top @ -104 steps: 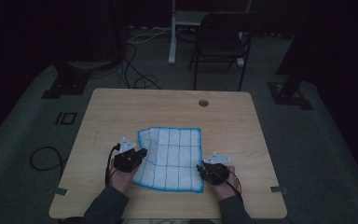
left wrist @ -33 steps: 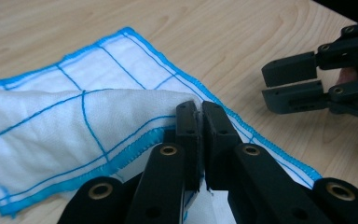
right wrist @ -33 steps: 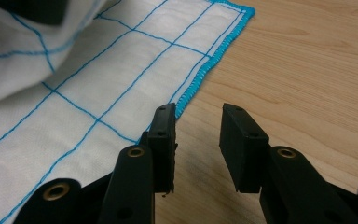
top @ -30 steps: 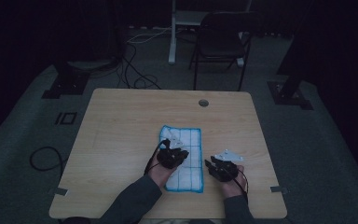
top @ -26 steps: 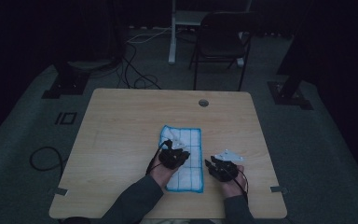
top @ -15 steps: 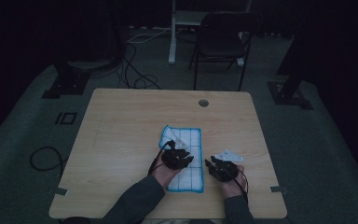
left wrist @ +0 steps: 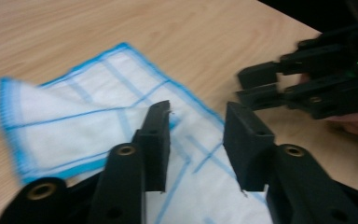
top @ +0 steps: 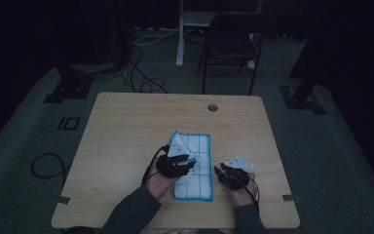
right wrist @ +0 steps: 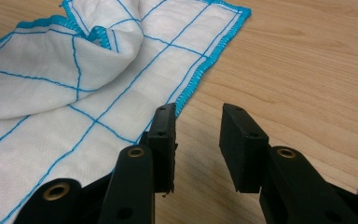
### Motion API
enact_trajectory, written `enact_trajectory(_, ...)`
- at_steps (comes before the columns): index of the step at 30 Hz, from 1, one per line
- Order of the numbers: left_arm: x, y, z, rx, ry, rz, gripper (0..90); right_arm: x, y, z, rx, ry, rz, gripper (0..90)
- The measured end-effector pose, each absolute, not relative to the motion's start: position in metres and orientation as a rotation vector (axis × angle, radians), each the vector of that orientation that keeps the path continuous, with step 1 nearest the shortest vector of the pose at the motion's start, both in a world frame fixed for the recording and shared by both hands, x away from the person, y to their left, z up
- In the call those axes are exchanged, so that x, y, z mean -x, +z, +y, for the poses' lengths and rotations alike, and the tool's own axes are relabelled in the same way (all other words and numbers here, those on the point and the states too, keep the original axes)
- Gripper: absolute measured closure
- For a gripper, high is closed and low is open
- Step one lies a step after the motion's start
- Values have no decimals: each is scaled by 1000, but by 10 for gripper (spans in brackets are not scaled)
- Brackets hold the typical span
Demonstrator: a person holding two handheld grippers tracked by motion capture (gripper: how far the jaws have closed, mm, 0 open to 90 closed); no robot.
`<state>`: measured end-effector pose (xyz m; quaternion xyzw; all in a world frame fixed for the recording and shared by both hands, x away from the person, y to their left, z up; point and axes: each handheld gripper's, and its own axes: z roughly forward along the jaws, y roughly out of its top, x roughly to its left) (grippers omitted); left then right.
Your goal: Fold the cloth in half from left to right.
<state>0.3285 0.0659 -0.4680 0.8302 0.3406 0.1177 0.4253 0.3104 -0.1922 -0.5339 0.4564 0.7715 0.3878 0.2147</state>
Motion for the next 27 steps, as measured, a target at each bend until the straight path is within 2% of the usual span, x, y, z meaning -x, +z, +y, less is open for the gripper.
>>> enact_trajectory(4, -335, -474, 90, -2048, 323, 943, 753, -310, -534, -192, -1264, 1075, 2140, 666)
enact_trajectory(7, -338, -481, 101, -2044, 325, 993, 761, -310, -534, -192, -1265, 1075, 2140, 666)
enact_trajectory(12, -349, -508, 121, -2062, 252, 1097, 686, -310, -534, -191, -1258, 1070, 2145, 666)
enact_trajectory(17, -354, -524, 124, -2062, 202, 1145, 656, -310, -534, -191, -1260, 1072, 2143, 664)
enact_trajectory(22, -357, -530, 122, -2043, 139, 1095, 595, -310, -534, -191, -1258, 1072, 2144, 664)
enact_trajectory(27, -357, -533, 118, -2064, 110, 1068, 609, -310, -535, -191, -1258, 1071, 2146, 664)
